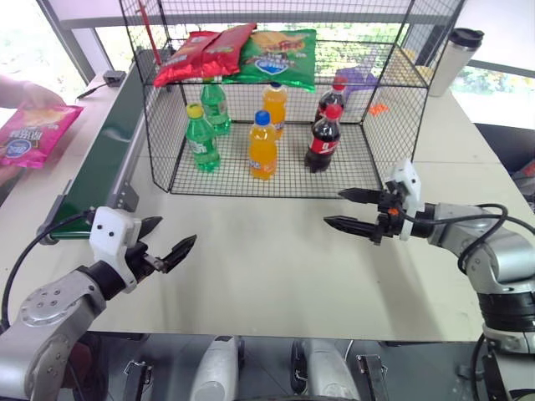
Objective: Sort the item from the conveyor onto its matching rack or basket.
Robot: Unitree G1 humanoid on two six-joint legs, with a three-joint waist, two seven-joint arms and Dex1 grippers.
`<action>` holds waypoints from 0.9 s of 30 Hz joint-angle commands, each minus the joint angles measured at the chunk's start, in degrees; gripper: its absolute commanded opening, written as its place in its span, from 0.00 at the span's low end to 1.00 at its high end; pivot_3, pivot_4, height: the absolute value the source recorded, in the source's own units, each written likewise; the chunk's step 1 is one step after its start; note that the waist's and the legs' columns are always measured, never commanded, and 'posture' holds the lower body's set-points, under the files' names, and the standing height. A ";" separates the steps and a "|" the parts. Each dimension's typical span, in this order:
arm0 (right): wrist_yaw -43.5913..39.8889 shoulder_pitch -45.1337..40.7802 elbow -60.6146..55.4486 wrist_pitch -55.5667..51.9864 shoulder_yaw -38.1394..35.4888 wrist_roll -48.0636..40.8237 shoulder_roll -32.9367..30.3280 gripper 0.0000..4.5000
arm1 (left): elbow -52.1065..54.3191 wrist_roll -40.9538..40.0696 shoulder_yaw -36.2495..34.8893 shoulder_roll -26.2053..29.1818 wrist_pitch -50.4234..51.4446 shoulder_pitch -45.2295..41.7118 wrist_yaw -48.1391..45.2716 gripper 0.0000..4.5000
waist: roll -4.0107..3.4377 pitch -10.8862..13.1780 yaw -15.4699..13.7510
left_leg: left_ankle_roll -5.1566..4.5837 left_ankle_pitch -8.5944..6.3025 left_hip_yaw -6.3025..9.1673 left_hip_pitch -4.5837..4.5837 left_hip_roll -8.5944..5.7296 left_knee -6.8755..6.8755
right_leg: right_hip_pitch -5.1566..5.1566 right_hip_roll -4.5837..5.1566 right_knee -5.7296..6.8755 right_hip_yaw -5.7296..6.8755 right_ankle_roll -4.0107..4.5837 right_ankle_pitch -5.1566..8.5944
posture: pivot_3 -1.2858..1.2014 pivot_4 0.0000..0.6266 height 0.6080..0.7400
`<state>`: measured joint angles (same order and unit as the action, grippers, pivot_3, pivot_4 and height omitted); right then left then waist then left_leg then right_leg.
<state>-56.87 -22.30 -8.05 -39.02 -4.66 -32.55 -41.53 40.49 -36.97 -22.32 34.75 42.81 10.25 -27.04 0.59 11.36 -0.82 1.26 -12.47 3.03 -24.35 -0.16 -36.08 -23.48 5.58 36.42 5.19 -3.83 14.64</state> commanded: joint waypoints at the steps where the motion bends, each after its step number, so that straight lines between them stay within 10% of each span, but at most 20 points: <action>1: 0.11 -0.96 -0.30 0.94 -0.25 -0.05 0.31 1.00 | 1.16 -0.33 -0.25 0.60 -1.18 -0.38 -0.35 0.99 | 0.00 0.00 -0.01 | 0.00 0.00 0.00 0.00 0.00 0.00 | 0.00 0.00 0.00 0.00 0.00 0.00 | 0.52 0.24 1.00; 27: 0.97 -2.45 1.29 1.74 0.13 0.79 1.55 1.00 | 0.22 -1.75 -1.24 -0.85 -2.24 -0.77 0.89 0.99 | 0.00 0.00 0.03 | 0.00 0.00 -0.01 0.01 0.00 -0.05 | 0.03 -0.02 0.00 -0.01 -0.13 -0.12 | 0.52 0.24 1.00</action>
<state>-56.02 -23.48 -6.26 -38.34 -3.47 -31.56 -39.96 40.10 -38.11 -22.22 33.72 41.78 9.41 -25.98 0.59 11.36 -0.79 1.25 -12.47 3.02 -24.34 -0.16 -36.14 -23.45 5.56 36.42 5.19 -3.97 14.51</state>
